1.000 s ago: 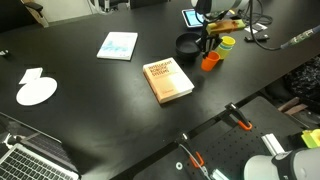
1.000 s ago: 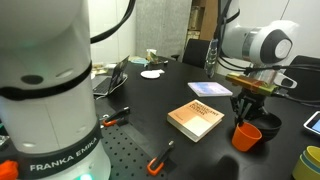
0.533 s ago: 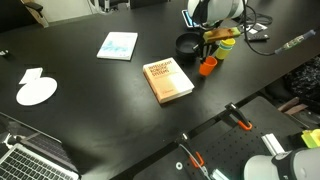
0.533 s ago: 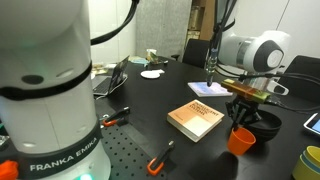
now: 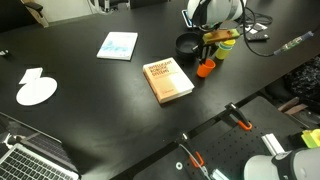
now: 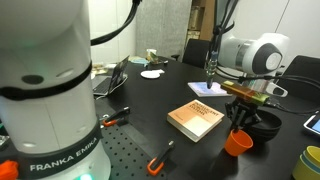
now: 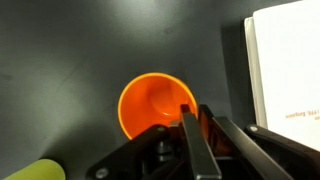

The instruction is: Unstack the cups and place the yellow cup upright.

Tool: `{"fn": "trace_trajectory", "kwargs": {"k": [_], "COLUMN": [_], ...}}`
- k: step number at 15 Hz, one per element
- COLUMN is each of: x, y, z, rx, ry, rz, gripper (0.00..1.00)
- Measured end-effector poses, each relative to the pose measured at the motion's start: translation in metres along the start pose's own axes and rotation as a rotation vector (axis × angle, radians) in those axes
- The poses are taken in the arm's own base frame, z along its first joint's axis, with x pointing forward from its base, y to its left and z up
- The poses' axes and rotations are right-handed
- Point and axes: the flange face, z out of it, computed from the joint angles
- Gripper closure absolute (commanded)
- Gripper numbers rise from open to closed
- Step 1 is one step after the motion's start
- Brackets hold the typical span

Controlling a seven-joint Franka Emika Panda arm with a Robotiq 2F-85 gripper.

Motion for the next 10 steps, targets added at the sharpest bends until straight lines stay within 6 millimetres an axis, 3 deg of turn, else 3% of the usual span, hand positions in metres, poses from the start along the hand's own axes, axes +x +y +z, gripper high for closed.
{"fn": "trace_trajectory", "kwargs": {"k": [7,10], "x": [0.008,0.024], "y": [0.004,0.023], "z": [-0.010,-0.035], "rx": [0.007,-0.002], "ry": [0.023,0.077], "rz": [0.015,0.044], "gripper": [0.01,0.00]}}
